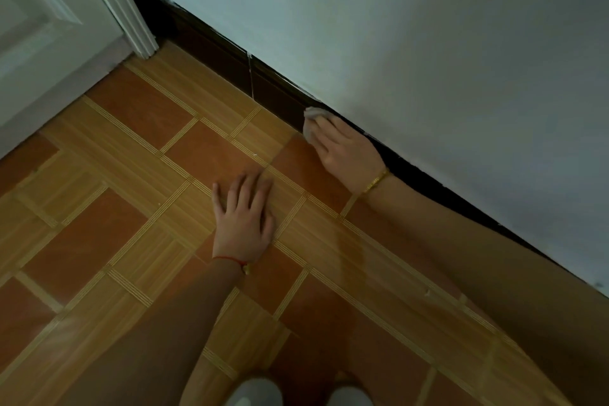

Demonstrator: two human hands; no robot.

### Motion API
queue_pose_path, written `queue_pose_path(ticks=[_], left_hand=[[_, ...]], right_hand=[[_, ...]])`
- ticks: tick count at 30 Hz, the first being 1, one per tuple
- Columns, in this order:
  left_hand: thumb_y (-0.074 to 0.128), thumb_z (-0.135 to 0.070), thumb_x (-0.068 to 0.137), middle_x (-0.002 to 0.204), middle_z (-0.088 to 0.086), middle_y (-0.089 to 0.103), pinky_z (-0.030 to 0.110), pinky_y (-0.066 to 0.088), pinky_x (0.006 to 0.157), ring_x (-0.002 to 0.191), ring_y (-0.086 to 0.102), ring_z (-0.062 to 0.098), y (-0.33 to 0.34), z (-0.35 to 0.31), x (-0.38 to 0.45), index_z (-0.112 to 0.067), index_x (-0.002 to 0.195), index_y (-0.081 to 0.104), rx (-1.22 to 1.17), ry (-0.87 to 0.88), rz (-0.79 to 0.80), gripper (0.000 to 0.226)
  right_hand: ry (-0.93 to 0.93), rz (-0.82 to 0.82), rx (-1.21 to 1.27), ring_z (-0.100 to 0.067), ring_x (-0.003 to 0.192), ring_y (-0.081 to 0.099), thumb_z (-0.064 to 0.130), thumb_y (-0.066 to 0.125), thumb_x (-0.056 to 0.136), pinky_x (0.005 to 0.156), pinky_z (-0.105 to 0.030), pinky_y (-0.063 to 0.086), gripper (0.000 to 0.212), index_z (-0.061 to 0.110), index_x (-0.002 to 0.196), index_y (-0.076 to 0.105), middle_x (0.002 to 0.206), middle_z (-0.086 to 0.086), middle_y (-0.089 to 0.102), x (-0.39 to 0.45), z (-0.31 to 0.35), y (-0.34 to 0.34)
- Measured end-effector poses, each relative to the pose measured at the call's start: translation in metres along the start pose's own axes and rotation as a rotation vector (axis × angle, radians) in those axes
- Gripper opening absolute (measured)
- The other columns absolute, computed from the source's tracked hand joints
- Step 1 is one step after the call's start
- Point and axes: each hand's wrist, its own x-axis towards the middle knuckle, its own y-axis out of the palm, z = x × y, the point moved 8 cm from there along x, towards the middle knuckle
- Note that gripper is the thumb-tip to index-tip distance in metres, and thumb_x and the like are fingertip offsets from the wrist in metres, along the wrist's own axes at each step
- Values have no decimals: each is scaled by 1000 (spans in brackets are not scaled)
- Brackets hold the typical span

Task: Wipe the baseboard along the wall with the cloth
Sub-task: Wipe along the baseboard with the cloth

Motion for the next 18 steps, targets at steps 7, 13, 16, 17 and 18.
queue_pose_path(ticks=[7, 13, 16, 17, 18], left_hand=[[36, -37, 97, 150, 10, 46, 67, 10, 118, 144, 34, 32, -1, -2, -1, -17, 145, 48, 8, -2, -29, 54], [33, -37, 98, 152, 12, 44, 68, 14, 117, 143, 36, 34, 4, -3, -1, -15, 147, 45, 65, -12, -1, 56], [30, -36, 96, 152, 14, 43, 68, 16, 117, 143, 35, 36, 6, -4, -1, -13, 147, 45, 79, -17, 22, 58], [30, -35, 95, 153, 14, 43, 68, 15, 117, 144, 34, 36, 5, -5, -1, -13, 147, 44, 82, -14, 19, 59], [30, -35, 95, 153, 14, 42, 68, 14, 117, 144, 32, 36, 5, -6, -2, -13, 147, 44, 80, -10, 18, 59]], right_hand=[[69, 41, 52, -32, 135, 37, 6, 60, 90, 112, -42, 30, 41, -4, 129, 54, 141, -19, 46, -105, -4, 3], [101, 46, 26, -33, 132, 39, 4, 52, 92, 118, -41, 14, 35, -5, 126, 57, 135, -20, 52, -128, -11, -5], [96, -6, 49, -32, 131, 43, 5, 48, 96, 114, -41, 27, 34, -6, 127, 55, 134, -19, 53, -102, -11, -11], [95, -30, 55, -32, 130, 44, 5, 47, 96, 112, -41, 30, 34, -6, 127, 55, 132, -19, 54, -89, -11, -14], [98, -63, 76, -32, 129, 46, 5, 47, 96, 111, -40, 33, 34, -6, 127, 55, 130, -19, 56, -75, -12, -16]])
